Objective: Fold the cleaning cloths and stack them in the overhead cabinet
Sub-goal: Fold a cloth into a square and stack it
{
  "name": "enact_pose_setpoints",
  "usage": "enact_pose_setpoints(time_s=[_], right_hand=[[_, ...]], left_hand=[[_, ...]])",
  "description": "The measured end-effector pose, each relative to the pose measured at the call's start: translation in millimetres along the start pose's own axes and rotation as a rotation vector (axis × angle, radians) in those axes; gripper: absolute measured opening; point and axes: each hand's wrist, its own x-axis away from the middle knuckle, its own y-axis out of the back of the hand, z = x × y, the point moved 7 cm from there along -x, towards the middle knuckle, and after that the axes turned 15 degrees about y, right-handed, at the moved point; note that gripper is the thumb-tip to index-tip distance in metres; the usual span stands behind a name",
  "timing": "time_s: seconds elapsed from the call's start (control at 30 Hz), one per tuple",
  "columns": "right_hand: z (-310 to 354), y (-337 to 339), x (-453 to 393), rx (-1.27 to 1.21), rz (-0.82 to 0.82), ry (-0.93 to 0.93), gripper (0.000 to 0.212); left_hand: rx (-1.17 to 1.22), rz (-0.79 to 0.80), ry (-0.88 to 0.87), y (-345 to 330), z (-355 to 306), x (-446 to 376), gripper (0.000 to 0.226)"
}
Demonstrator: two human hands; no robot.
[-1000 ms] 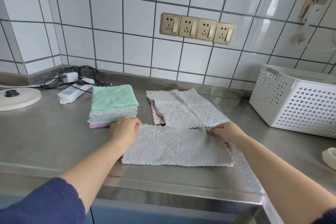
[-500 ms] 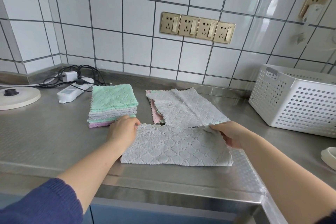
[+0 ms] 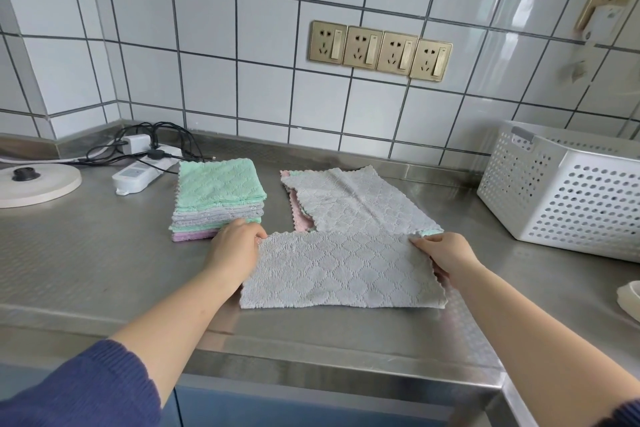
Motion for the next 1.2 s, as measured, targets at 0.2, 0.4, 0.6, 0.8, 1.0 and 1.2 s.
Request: enact_pose_setpoints(time_s=[0.2, 0.4, 0.6, 0.8, 1.0, 1.2], right_hand=[[16, 1, 6, 0.203, 0.044, 0.109, 0.025], [61, -8, 65, 0.461, 0.24, 0.754, 0.014], [55, -23, 112, 0.715, 0.225, 1.158, 0.018], [54, -27, 114, 0.857, 0.142, 1.191, 0.037], [78, -43, 172, 0.676, 0.305, 1.255, 0.027], [86, -53, 183, 0.479, 0.472, 1.089, 0.036]], left_hand=[[-0.046, -0.072, -0.151, 19, -23, 19, 0.026], [-0.021, 0.282, -0.574, 26, -61, 89, 0.037], [-0.291, 0.099, -0.823, 25, -59, 115, 0.017], [-0.346, 0.037, -0.846, 32, -60, 123, 0.025], [-0.347, 0.06, -0.755, 55, -16, 115, 0.033], [-0.341, 0.013, -0.708, 75, -13, 126, 0.039]])
